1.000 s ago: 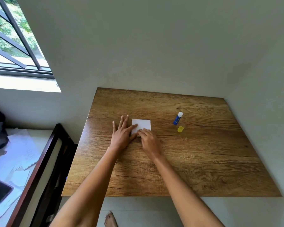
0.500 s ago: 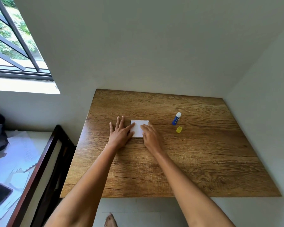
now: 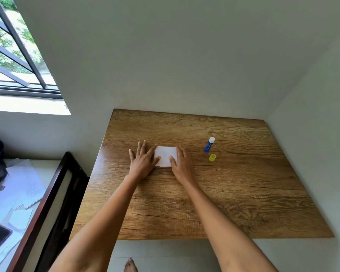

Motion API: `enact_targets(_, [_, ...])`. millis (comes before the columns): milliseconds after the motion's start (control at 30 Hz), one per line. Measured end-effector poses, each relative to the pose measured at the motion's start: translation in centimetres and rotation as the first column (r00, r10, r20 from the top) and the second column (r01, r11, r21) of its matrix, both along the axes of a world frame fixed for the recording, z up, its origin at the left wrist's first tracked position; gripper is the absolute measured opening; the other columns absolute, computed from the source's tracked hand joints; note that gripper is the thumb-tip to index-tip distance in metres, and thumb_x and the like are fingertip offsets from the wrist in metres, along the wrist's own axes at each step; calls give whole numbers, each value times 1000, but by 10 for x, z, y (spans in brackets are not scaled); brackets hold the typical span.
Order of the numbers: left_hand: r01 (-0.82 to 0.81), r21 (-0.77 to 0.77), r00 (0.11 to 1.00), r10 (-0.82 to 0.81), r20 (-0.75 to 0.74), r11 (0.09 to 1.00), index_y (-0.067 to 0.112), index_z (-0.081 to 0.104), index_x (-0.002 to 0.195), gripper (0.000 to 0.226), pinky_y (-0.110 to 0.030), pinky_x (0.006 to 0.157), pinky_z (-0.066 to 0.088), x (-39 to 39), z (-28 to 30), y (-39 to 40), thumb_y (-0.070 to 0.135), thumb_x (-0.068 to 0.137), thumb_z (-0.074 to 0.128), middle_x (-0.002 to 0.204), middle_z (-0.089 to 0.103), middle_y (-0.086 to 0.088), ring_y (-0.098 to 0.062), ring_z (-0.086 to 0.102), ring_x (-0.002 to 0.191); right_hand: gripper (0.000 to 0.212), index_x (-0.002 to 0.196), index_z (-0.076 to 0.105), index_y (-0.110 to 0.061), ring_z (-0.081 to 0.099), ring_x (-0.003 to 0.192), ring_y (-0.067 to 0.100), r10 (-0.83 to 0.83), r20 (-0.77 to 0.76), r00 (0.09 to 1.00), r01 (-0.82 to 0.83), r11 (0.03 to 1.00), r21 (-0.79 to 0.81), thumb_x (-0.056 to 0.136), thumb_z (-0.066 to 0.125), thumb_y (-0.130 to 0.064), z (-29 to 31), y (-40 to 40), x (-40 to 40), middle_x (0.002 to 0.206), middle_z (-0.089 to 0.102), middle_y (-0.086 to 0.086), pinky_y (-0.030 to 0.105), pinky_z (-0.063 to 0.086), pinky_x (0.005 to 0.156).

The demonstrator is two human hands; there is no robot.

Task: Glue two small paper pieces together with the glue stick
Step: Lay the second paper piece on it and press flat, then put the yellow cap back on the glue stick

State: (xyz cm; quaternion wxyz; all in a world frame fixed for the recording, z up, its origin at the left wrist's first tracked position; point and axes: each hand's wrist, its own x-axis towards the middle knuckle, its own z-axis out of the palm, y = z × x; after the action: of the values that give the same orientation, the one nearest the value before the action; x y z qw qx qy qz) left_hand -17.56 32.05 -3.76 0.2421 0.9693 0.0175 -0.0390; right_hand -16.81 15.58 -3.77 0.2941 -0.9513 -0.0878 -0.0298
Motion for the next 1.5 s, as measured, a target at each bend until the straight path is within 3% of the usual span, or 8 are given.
enact_targets(67, [-61, -125, 984, 80, 160, 990, 23, 34, 140, 47, -49, 114, -6, -4, 6, -16, 41, 97, 34, 156, 17, -6, -22, 4, 146, 28, 116, 52, 0, 50, 112, 31, -119, 145, 982, 94, 982, 166, 93, 51, -15, 4, -9, -7, 121, 51, 19, 43, 43, 95])
enact_targets(200, [41, -224, 934, 43, 356, 974, 8, 54, 121, 29, -40, 100, 35, -7, 30, -65, 17, 95, 44, 126, 53, -12, -29, 48, 118, 7, 92, 55, -1, 55, 83, 30, -251, 221, 942, 199, 952, 232, 89, 50, -4, 15, -25, -23, 99, 54, 16, 40, 46, 68])
enact_targets(467, [24, -528, 993, 39, 109, 849, 4, 47, 116, 29, -33, 84, 40, 10, 43, -163, 11, 88, 50, 119, 51, -12, -29, 50, 110, 13, 93, 49, -7, 54, 82, 30, -585, 93, 805, 521, 774, 360, 84, 57, -13, 26, -79, -20, 101, 51, 12, 33, 39, 60])
enact_targets(700, [-42, -585, 999, 32, -27, 810, 7, 27, 142, 66, -41, 108, 34, 49, 20, -181, 19, 87, 61, 145, 36, -14, -28, 37, 132, 39, 111, 48, -10, 49, 100, 23, -515, 65, 855, 483, 835, 264, 81, 63, -31, 10, -112, 0, 113, 48, 10, 33, 46, 76])
enact_targets(967, [4, -651, 995, 63, 81, 759, 11, 59, 107, 24, -27, 74, 45, 65, 18, -184, 19, 85, 64, 101, 65, -4, -13, 57, 87, 33, 110, 53, -7, 54, 93, 24, -498, 72, 864, 456, 836, 304, 84, 63, -25, 5, -114, 4, 109, 49, 10, 35, 47, 76])
enact_targets(1100, [4, -763, 994, 78, 72, 646, 15, 56, 105, 24, -14, 66, 44, 60, 34, -182, 19, 84, 66, 93, 62, 4, -4, 58, 80, 31, 113, 53, -9, 53, 98, 20, -474, 87, 876, 412, 830, 375, 85, 61, -20, 15, -116, 5, 113, 50, 7, 25, 41, 78])
enact_targets(1233, [44, -817, 998, 14, 64, 575, 6, 59, 109, 24, -20, 71, 48, 56, 58, -178, 13, 86, 62, 95, 66, -6, -17, 62, 85, 37, 124, 54, -10, 51, 108, 18, -348, 56, 936, 305, 879, 366, 88, 57, -19, 36, -116, 8, 118, 56, 7, 28, 44, 84])
enact_targets(1500, [127, -819, 991, -99, 86, 560, -3, 61, 103, 18, -16, 67, 52, 52, 95, -155, 7, 88, 60, 83, 65, -3, -10, 62, 75, 27, 108, 66, -11, 51, 64, -4, -163, -37, 986, 164, 909, 384, 89, 60, -30, 74, -113, 11, 82, 65, -1, 8, 34, 53])
